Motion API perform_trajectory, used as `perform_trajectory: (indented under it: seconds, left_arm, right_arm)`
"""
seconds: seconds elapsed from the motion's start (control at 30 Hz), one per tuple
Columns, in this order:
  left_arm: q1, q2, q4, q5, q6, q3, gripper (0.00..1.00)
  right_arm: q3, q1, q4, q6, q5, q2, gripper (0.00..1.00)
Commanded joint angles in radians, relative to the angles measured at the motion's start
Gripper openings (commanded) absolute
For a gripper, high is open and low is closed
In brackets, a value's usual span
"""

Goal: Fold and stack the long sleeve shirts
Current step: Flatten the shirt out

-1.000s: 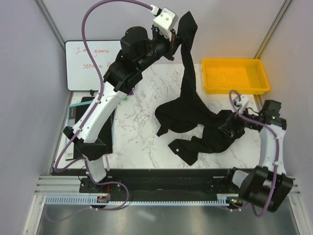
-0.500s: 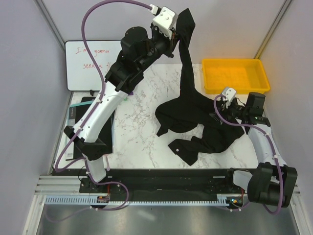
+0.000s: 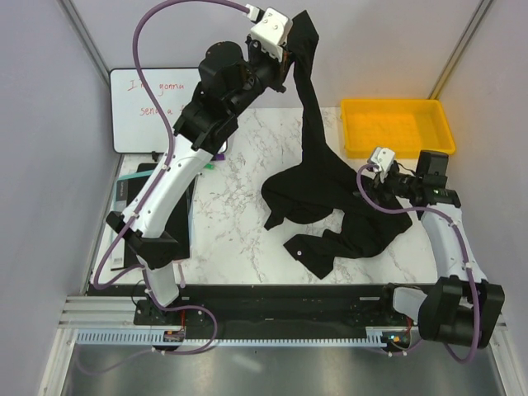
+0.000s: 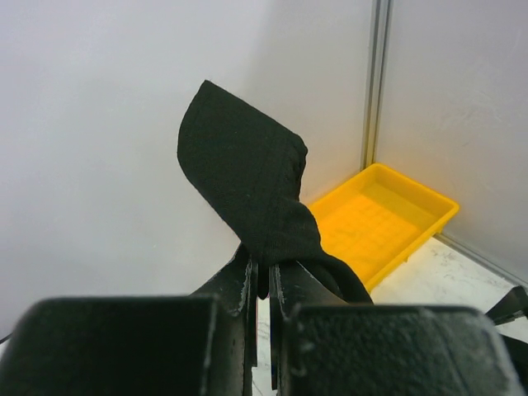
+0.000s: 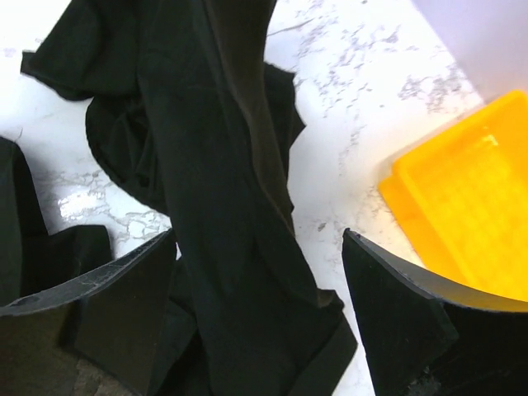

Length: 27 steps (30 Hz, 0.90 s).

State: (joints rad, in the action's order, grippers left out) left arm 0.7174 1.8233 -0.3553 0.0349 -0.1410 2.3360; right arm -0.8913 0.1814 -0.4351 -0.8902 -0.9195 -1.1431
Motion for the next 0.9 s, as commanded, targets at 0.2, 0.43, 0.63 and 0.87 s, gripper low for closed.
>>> perform_trajectory:
  seconds: [0.2,0.43,0.63,0.87]
  left_arm:
    - [-0.001,0.001,0.064,0.007,-0.04,0.002,0.02]
    - [-0.013,-0.036,0.062,0.007,-0.045,-0.076,0.02]
    - [-0.021,-0.018,0.058,0.013,-0.058,-0.023,0.02]
    - [-0.041,-0.009,0.056,0.029,-0.095,0.0,0.02]
  right_arm:
    - [-0.092,-0.016,0.075,-0.067,0.019,-0.204,0.68]
    - [-0.104,-0.02,0.101,-0.01,-0.015,-0.164,0.46]
    - [-0.12,-0.039,0.078,-0.01,0.028,-0.196,0.26]
    - [-0.051,-0.037,-0.014,-0.171,0.056,-0.158,0.47]
